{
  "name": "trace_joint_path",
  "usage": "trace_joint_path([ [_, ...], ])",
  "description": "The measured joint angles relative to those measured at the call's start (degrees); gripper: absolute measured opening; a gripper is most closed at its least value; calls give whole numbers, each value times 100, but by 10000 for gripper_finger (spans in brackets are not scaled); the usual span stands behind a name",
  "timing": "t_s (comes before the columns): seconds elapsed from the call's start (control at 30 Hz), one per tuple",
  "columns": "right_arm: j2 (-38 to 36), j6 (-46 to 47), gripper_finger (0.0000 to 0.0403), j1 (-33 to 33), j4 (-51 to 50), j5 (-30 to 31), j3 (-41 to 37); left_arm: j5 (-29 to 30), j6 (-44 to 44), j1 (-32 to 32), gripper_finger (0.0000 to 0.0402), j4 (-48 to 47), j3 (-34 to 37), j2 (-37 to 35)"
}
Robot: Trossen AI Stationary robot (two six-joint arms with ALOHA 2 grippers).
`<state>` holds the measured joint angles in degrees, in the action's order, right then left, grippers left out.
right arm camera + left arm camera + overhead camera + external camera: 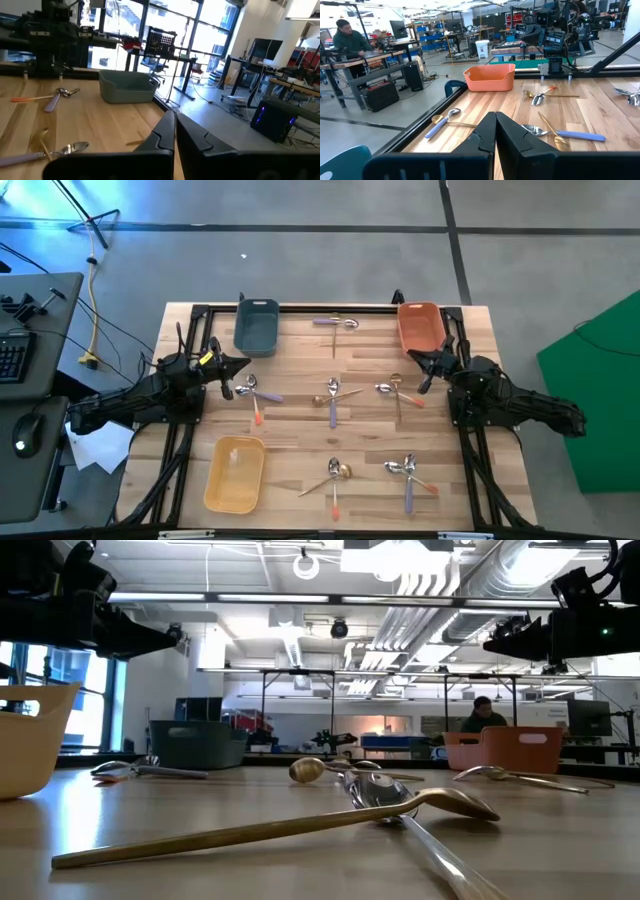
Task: Sort silverware by color (type)
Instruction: Put the middle right orange spoon into the orange bin
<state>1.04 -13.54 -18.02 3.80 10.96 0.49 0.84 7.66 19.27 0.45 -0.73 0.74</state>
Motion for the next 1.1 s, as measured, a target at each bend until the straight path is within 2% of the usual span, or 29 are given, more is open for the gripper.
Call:
trace_joint_path([
  [0.13, 1, -184, 0, 2, 261, -19, 0, 0, 2, -2, 1, 3, -1, 1],
  [0.37, 1, 79, 0, 2, 898, -112, -1, 2, 2, 0, 1, 125, -1, 0],
  [0.6, 101, 432, 0, 7, 1714, -919, 0, 4, -4, 0, 1, 571, -1, 0],
  [0.83, 787, 1390, 0, 9, 2734, -1320, 0, 133, -74, 4, 0, 634, -3, 1],
  [0.93, 1216, 1741, 0, 7, 2610, -1211, 82, 268, -297, 4, 0, 640, -3, 1],
  [1.1, 2077, 2108, 6, 7, 1677, -1051, 729, 269, -383, 7, 0, 477, -3, 1],
])
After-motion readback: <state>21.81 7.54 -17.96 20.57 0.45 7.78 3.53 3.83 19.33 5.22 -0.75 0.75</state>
